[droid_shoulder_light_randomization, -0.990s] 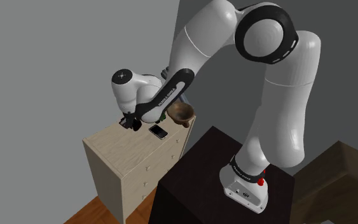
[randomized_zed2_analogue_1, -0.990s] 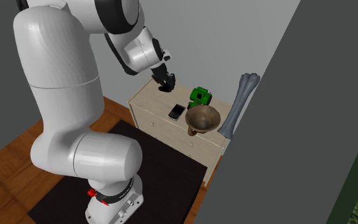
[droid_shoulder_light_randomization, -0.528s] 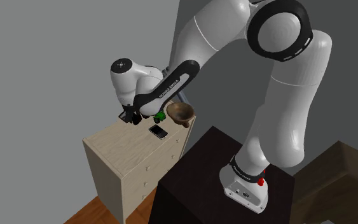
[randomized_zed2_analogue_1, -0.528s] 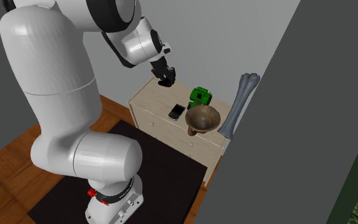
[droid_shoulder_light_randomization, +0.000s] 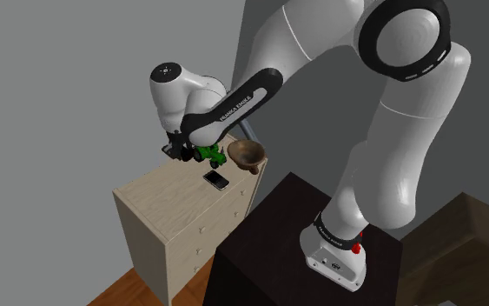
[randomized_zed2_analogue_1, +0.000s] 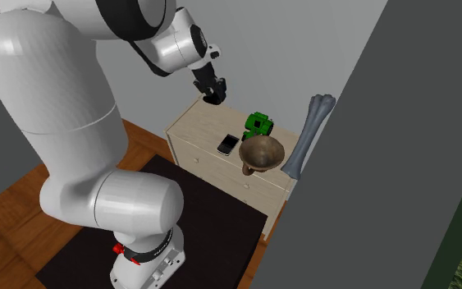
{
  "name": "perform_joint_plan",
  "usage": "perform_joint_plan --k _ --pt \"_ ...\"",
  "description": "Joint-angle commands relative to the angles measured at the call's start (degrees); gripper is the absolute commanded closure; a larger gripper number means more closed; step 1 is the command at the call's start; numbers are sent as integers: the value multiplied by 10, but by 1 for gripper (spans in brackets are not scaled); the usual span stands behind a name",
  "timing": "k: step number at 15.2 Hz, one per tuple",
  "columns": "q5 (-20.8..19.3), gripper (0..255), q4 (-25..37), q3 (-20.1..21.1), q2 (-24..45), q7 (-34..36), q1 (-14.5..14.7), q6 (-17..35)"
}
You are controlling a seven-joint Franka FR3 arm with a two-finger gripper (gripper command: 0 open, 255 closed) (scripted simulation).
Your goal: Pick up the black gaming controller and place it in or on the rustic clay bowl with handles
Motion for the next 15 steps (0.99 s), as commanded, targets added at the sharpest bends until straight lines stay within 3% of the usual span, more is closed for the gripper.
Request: perform_joint_plan --k 1,6,15 --pt "6 255 2 2 -11 -8 0 -13" --pt "18 255 9 4 -36 -24 0 -42" --pt "-19 255 -141 -51 -148 -93 -59 26"
